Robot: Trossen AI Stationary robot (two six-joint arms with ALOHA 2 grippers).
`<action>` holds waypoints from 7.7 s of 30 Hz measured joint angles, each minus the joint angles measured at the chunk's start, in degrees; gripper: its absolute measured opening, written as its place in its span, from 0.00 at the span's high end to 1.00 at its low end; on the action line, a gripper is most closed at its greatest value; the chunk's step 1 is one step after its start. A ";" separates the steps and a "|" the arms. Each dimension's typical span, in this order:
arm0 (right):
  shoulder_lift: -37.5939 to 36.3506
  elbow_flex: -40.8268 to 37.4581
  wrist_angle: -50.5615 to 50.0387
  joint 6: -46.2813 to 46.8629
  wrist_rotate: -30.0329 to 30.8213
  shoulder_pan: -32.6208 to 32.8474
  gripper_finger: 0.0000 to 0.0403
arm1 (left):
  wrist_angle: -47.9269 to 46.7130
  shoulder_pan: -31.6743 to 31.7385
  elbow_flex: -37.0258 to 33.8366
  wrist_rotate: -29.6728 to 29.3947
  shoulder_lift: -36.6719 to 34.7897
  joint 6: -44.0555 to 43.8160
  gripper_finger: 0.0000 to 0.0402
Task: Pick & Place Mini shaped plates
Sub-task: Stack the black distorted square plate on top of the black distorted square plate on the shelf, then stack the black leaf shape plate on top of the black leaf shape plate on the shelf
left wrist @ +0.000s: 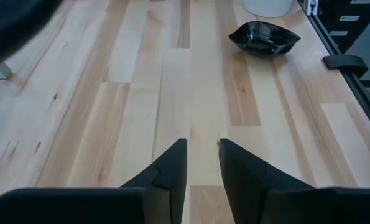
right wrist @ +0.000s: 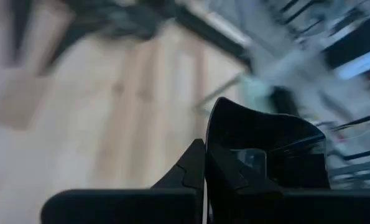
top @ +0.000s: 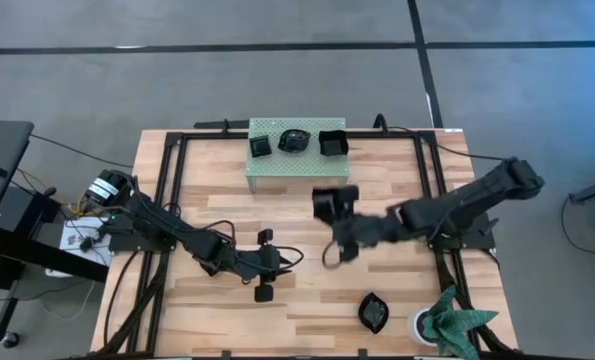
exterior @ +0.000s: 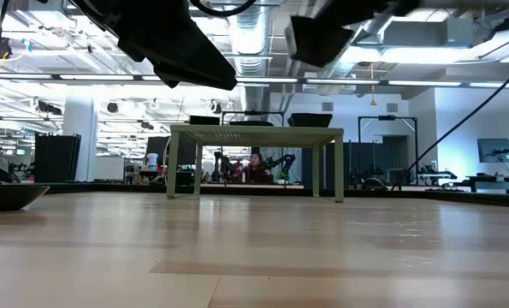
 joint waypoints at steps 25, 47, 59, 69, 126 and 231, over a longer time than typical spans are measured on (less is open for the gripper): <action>3.34 0.00 3.25 -17.64 -18.42 -35.41 1.00 | 0.13 0.60 -0.07 0.00 0.00 0.23 0.76; 2.02 2.03 -4.30 -22.30 -35.14 -44.58 1.00 | 0.37 0.62 -0.09 0.00 0.00 0.23 0.76; 2.15 2.03 -3.55 -21.36 -34.94 -44.64 0.89 | 0.55 3.16 -0.09 0.02 0.00 0.21 0.76; 2.15 1.94 -5.39 -7.46 -38.13 -40.96 0.79 | 0.57 3.21 -0.09 0.02 0.00 0.05 0.76; -0.93 -24.22 33.15 23.63 -34.94 2.07 0.79 | -59.54 -3.55 1.56 7.83 -1.66 -81.40 0.76; -0.87 -24.14 26.24 20.28 -34.90 0.23 0.79 | -6.24 42.97 14.89 4.26 -1.07 33.35 0.98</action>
